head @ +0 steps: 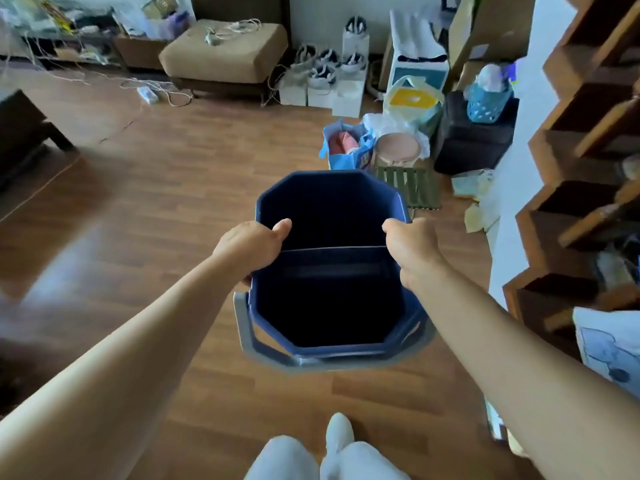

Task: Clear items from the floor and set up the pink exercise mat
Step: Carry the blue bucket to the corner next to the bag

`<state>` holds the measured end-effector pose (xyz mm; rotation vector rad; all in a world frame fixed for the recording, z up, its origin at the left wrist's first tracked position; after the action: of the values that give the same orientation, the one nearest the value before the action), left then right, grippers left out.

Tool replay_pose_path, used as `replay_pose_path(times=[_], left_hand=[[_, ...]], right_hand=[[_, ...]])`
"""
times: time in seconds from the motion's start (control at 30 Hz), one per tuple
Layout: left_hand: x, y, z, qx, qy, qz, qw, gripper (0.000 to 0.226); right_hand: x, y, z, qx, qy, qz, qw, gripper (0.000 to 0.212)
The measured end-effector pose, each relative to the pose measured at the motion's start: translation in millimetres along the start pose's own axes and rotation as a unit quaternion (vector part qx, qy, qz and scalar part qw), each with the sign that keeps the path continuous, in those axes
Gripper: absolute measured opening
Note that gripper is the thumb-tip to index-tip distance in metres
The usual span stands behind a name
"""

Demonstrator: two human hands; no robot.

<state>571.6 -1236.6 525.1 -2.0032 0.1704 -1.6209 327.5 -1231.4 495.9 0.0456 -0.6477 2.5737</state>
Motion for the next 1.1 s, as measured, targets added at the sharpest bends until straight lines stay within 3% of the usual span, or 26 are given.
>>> replay_pose_path(times=[0.27,0.37,0.6,0.77,0.9,1.03,1.1], left_hand=[[65.2,177.2,-79.1,-0.032,-0.025,0.013,0.999,0.07],[85.1,241.7,-112.4,-0.051,-0.023,0.028,0.998,0.067],[107.2,393.3,-185.7,-0.025,0.0,0.061,0.998,0.068],[95.8,493.4,-224.8,0.004,-0.009,0.059,0.998,0.065],[55.4,579.9,-247.9,0.041,-0.066,0.092,0.993,0.059],[20.1,641.4,-251.7,0.068,-0.139,0.143,0.978,0.059],[-1.4,674.1,-253.3,0.089,-0.16,0.168,0.969,0.059]], right_hand=[[-73.6,157.9,68.3,-0.025,0.012,-0.04,0.999,0.039],[-98.6,215.5,85.9,-0.044,0.017,-0.061,0.997,0.024],[-153.0,361.4,113.0,-0.068,0.002,-0.063,0.996,0.028],[-183.2,464.7,109.6,-0.1,-0.029,-0.036,0.994,0.043],[-207.2,547.4,85.8,-0.125,-0.058,-0.024,0.99,0.043],[-228.0,600.0,66.1,-0.144,-0.078,-0.022,0.986,0.027],[-242.1,630.5,48.7,-0.161,-0.081,-0.013,0.984,0.032]])
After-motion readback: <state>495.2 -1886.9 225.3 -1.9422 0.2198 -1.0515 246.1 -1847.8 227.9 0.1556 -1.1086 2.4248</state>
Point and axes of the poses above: each hand's wrist, its own y-axis towards the middle knuckle, its own x-axis out of the back of the hand, z = x × y, the point moved 6 cm from there along y, towards the middle knuckle, and after that the axes turned 13 degrees about y, right-handed, at the moved point
